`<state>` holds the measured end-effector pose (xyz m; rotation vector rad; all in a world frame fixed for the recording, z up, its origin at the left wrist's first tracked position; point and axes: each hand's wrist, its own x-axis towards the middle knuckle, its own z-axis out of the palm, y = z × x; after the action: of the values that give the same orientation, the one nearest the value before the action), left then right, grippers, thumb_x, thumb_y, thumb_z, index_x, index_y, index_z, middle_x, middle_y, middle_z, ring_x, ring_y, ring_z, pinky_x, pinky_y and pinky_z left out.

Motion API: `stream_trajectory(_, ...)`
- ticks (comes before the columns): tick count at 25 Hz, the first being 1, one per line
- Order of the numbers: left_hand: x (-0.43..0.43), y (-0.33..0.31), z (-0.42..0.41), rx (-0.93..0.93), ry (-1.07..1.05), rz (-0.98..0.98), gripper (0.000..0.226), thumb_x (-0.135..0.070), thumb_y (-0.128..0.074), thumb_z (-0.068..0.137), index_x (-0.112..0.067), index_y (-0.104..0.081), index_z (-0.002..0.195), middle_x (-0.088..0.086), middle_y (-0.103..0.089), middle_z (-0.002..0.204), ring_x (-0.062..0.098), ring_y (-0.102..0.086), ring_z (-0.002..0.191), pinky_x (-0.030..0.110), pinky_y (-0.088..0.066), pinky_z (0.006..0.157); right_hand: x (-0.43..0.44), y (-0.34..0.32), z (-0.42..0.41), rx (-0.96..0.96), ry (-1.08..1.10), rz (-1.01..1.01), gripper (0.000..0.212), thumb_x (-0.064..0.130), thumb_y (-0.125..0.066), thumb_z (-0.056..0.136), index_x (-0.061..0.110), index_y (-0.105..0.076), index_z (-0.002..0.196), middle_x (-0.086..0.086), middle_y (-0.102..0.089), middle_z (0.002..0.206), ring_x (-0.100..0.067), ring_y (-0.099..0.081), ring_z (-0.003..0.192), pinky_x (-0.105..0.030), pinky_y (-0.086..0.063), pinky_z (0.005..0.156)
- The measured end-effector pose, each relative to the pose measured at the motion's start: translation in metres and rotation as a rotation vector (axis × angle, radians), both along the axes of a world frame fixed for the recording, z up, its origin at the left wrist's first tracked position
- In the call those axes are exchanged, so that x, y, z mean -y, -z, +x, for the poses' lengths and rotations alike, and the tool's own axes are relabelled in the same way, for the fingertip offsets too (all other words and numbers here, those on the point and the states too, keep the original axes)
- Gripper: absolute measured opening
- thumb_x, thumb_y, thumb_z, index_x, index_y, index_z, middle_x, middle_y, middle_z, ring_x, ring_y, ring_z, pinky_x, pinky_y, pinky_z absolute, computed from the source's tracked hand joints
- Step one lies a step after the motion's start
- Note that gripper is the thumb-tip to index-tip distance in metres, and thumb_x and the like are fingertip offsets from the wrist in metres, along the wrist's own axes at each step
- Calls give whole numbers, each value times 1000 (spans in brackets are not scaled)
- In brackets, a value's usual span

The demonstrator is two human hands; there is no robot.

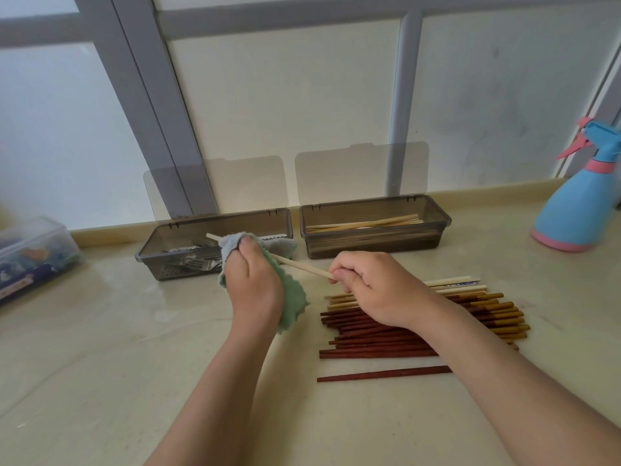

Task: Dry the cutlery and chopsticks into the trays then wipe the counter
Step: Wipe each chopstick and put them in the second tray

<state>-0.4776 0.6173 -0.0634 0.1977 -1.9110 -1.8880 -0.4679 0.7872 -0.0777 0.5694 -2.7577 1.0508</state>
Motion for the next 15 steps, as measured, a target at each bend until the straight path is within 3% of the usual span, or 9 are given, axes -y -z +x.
stream_trajectory(2, -9, 8, 2, -18, 114, -139, 50, -22, -28, 109, -19, -57, 69, -4, -51, 61, 0, -46, 46, 16, -38, 48, 9, 2, 0, -18, -17, -30, 20, 20, -48, 105, 19, -65, 92, 0, -62, 76, -14, -54, 69, -36, -47, 66)
stream_trajectory(5, -13, 21, -2, -21, 193, -308, 48, -23, -29, 109, -16, -44, 64, -3, -44, 59, 2, -42, 48, 20, -34, 50, 16, 3, 0, -21, -23, -99, 19, 19, -49, 105, 18, -62, 91, -2, -61, 76, -16, -54, 69, -36, -45, 64)
stream_trajectory(7, -12, 21, -3, -31, 192, -298, 48, -24, -30, 109, -16, -48, 65, -3, -47, 61, 1, -45, 51, 18, -35, 52, 14, 3, 1, 8, -19, -91, 18, 23, -48, 105, 22, -62, 94, -3, -63, 77, -17, -56, 70, -37, -47, 64)
stream_trajectory(11, -2, 12, -8, -21, 96, -117, 55, -25, -29, 109, -21, -68, 69, -3, -60, 64, 0, -51, 54, 18, -42, 55, 6, 0, 3, 95, -16, -31, 19, 28, -49, 105, 28, -66, 99, 6, -65, 72, -5, -59, 67, -27, -49, 65)
stream_trajectory(15, -13, 20, 0, -49, 260, -304, 49, -19, -31, 109, -17, -54, 65, -5, -48, 62, -1, -45, 54, 19, -37, 56, 19, 3, 6, 59, -36, -100, 23, 18, -52, 103, 18, -64, 83, 6, -60, 69, -8, -55, 64, -35, -49, 65)
